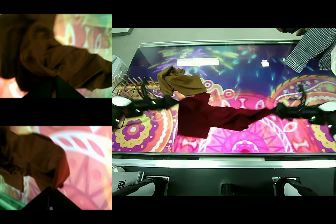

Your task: Fold the clothes and pants, and hang the long-sleeved shirts on hangers.

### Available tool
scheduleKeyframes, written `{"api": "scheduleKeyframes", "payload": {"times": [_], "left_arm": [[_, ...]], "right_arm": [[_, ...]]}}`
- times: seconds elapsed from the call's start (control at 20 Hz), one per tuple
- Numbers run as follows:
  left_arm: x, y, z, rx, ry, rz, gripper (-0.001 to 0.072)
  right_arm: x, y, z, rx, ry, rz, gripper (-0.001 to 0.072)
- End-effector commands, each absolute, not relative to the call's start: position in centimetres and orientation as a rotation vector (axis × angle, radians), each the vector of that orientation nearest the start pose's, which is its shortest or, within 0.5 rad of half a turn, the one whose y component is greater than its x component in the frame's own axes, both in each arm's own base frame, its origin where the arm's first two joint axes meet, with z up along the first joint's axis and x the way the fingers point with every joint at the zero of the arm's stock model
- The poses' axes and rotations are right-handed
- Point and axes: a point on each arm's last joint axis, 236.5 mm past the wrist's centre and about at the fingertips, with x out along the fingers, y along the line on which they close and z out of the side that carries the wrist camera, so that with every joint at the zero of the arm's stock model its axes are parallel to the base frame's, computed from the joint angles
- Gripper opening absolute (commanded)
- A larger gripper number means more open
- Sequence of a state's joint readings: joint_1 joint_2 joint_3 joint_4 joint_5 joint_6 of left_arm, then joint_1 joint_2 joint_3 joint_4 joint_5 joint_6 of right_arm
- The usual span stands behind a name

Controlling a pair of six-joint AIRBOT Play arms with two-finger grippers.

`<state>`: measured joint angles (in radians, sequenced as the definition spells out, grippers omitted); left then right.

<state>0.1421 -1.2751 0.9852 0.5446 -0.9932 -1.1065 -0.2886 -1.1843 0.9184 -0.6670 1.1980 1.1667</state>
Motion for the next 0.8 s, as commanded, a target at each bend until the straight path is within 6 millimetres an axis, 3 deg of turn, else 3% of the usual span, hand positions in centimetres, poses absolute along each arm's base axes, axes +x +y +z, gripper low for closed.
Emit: {"api": "scheduleKeyframes", "payload": {"times": [0.0,0.15,0.25,0.35,0.4,0.5,0.65,0.75], "left_arm": [[43.3,-10.3,19.4,-0.549,0.692,-0.52,0.0016],[40.7,-8.3,33.5,-0.424,0.412,-0.454,0.0016],[36.5,-7.4,42.3,-0.36,0.22,-0.412,0.0016],[31.7,-6.9,48.2,-0.331,0.075,-0.37,0.0017],[29.1,-6.6,50.4,-0.321,0.015,-0.343,0.0017],[24.9,-6.2,52.9,-0.316,-0.07,-0.299,0.0017],[20.4,-5.0,54.4,-0.321,-0.146,-0.224,0.0018],[19.4,-4.0,54.6,-0.345,-0.165,-0.173,0.0017]], "right_arm": [[38.6,5.5,16.9,0.464,0.757,0.429,0.0025],[37.0,4.0,30.2,0.242,0.43,0.352,0.0025],[33.8,3.1,38.3,0.151,0.223,0.266,0.0025],[29.5,2.9,44.6,0.089,0.046,0.204,0.0026],[27.3,3.0,47.0,0.066,-0.027,0.181,0.0026],[23.1,3.1,50.4,0.044,-0.14,0.135,0.0026],[18.8,3.2,52.7,0.037,-0.243,0.088,0.0026],[17.7,3.2,53.4,0.038,-0.278,0.08,0.0026]]}}
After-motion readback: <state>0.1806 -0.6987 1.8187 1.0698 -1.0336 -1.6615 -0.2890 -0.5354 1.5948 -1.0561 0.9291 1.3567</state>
